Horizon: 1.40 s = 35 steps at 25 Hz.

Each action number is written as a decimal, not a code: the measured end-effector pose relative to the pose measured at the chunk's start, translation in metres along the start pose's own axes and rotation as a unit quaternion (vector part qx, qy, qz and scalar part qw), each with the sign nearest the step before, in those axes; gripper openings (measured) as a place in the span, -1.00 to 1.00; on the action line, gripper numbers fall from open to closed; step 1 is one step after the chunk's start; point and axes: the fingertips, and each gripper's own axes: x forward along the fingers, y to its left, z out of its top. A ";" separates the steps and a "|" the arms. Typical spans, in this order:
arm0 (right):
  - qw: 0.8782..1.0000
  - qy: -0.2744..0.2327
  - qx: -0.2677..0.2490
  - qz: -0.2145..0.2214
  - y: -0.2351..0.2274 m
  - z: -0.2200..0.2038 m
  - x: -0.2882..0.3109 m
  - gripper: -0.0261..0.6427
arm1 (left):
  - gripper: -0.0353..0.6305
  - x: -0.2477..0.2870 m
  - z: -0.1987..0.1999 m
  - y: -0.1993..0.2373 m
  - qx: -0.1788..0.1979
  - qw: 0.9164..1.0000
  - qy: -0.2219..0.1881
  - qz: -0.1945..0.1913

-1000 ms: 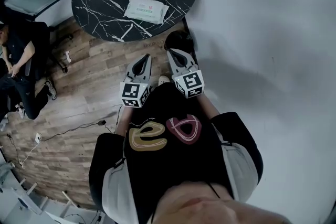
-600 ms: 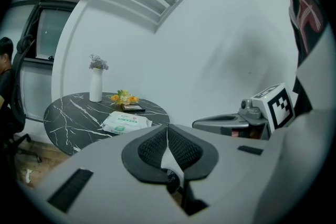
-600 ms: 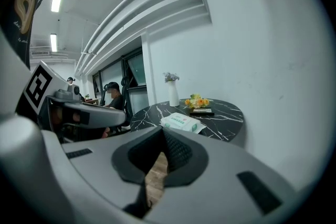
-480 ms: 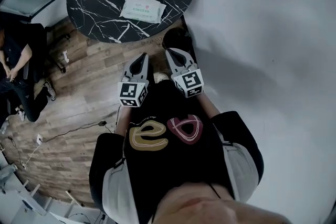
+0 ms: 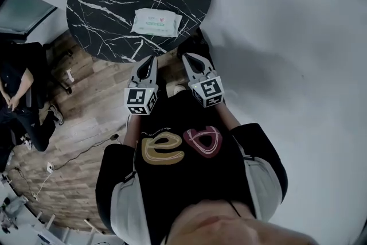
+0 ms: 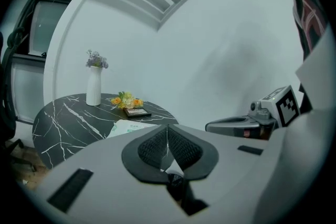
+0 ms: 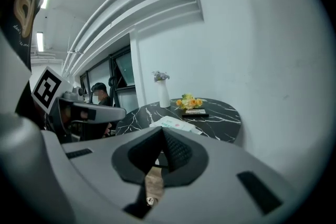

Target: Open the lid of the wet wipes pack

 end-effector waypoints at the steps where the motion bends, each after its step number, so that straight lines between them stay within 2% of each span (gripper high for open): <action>1: 1.000 0.001 0.001 -0.004 -0.001 0.002 0.007 -0.89 | -0.83 0.005 0.002 0.008 0.000 1.000 0.002 -0.004; 13: 0.998 0.021 0.007 -0.052 0.001 0.019 0.090 -0.89 | -0.83 0.048 0.019 0.089 0.011 0.998 0.031 -0.051; 23: 0.994 0.025 0.001 -0.107 -0.001 0.025 0.125 -0.89 | -0.83 0.069 0.020 0.118 0.038 0.993 0.055 -0.099; 28: 0.991 0.053 -0.054 -0.111 0.005 0.024 0.140 -0.89 | -0.83 0.075 0.015 0.129 0.038 0.991 0.069 -0.107; 35: 0.983 0.108 -0.119 -0.086 0.006 0.022 0.158 -0.89 | -0.83 0.088 0.008 0.132 0.041 0.989 0.096 -0.108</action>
